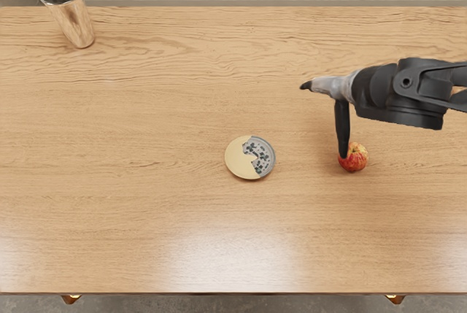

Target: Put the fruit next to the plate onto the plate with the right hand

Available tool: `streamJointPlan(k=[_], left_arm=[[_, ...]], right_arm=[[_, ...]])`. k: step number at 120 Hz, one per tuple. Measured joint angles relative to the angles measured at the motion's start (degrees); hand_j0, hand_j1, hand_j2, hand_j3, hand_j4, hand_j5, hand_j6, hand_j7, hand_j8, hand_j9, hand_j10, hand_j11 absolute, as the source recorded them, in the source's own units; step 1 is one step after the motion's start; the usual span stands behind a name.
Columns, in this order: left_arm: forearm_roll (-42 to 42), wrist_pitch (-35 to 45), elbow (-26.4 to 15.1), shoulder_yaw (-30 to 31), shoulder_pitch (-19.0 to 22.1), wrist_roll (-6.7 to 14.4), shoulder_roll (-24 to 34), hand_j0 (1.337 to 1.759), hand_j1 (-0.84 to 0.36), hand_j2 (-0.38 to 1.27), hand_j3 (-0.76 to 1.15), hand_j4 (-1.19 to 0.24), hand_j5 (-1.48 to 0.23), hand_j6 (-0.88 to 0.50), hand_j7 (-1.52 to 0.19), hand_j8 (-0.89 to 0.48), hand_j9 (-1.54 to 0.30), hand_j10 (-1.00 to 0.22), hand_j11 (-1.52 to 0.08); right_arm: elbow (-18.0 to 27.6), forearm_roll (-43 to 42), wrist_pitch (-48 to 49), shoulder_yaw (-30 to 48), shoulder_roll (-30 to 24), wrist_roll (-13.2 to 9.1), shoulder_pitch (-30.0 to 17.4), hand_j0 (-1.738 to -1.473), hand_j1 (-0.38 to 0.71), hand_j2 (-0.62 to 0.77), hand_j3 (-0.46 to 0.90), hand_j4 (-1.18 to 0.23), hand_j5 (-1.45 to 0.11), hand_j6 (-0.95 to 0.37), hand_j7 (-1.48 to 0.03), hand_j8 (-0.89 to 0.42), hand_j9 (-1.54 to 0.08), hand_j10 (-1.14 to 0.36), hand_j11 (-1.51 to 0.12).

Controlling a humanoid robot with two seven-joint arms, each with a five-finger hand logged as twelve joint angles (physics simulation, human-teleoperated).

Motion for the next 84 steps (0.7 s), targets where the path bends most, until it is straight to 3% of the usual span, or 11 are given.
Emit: streamJointPlan(k=[33, 52, 84], left_arm=[[0.00, 0.00, -0.02, 0.00, 0.00, 0.00, 0.00, 1.658, 0.35, 0.00, 0.00, 0.00, 0.00, 0.00, 0.00, 0.00, 0.00, 0.00, 0.00], [0.00, 0.00, -0.02, 0.00, 0.00, 0.00, 0.00, 1.658, 0.35, 0.00, 0.00, 0.00, 0.00, 0.00, 0.00, 0.00, 0.00, 0.00, 0.00], [0.00, 0.00, -0.05, 0.00, 0.00, 0.00, 0.00, 1.658, 0.35, 0.00, 0.00, 0.00, 0.00, 0.00, 0.00, 0.00, 0.00, 0.00, 0.00]], right_arm=[[10.68, -6.47, -5.90, 0.10, -9.43, 0.00, -6.31, -1.658, -0.35, 0.00, 0.00, 0.00, 0.00, 0.00, 0.00, 0.00, 0.00, 0.00, 0.00], [12.04, -8.98, -9.16, 0.22, -12.98, 0.00, -9.81, -1.658, -0.35, 0.00, 0.00, 0.00, 0.00, -0.01, 0.00, 0.00, 0.00, 0.00, 0.00], [12.09, -18.18, -19.61, 0.23, -13.65, 0.00, -15.67, -1.658, -0.34, 0.00, 0.00, -0.01, -0.01, -0.01, -0.01, -0.01, -0.01, -0.01, -0.01]])
